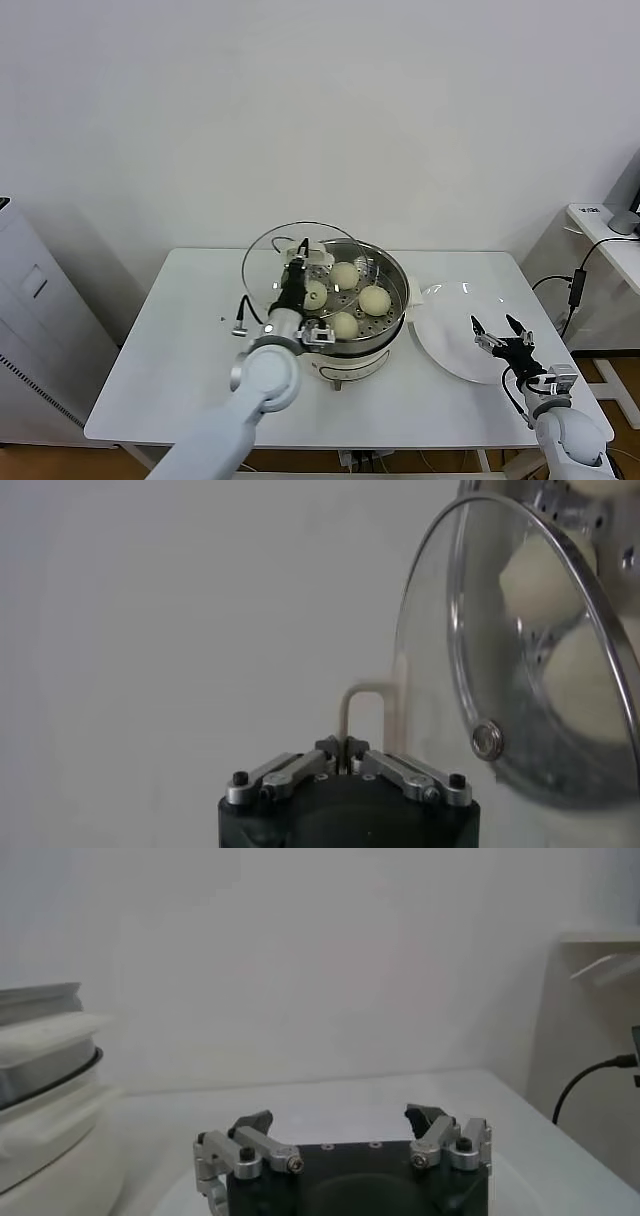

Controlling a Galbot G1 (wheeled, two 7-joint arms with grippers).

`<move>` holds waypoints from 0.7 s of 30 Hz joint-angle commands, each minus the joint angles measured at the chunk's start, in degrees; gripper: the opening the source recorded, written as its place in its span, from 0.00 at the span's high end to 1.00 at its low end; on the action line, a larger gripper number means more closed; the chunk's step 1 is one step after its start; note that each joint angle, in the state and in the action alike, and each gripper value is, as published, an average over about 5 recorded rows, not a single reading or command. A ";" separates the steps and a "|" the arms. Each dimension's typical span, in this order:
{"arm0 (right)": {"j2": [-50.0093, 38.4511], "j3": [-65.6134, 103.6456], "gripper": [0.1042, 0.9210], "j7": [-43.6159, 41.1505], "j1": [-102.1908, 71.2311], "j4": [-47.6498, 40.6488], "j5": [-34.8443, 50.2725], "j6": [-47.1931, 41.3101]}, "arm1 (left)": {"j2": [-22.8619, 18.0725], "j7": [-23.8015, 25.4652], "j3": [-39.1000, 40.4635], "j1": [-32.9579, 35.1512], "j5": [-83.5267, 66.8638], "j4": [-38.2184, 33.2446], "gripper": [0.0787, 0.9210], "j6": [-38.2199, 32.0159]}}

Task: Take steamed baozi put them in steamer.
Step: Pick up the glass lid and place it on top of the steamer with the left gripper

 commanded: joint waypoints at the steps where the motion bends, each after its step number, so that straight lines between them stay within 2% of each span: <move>1: -0.01 0.06 0.12 -0.16 0.05 -0.32 -0.03 0.11 | -6.87 0.79 2.93 -1.75 4.75 4.44 0.97 1.71; 13: 0.33 0.36 0.12 -0.64 0.02 -1.00 0.00 0.30 | -13.20 2.25 1.39 1.40 11.27 4.73 0.97 1.37; 21: 0.17 0.74 0.12 -0.94 -0.02 -1.31 0.08 0.42 | -15.55 2.12 0.43 3.13 14.72 5.27 0.97 0.74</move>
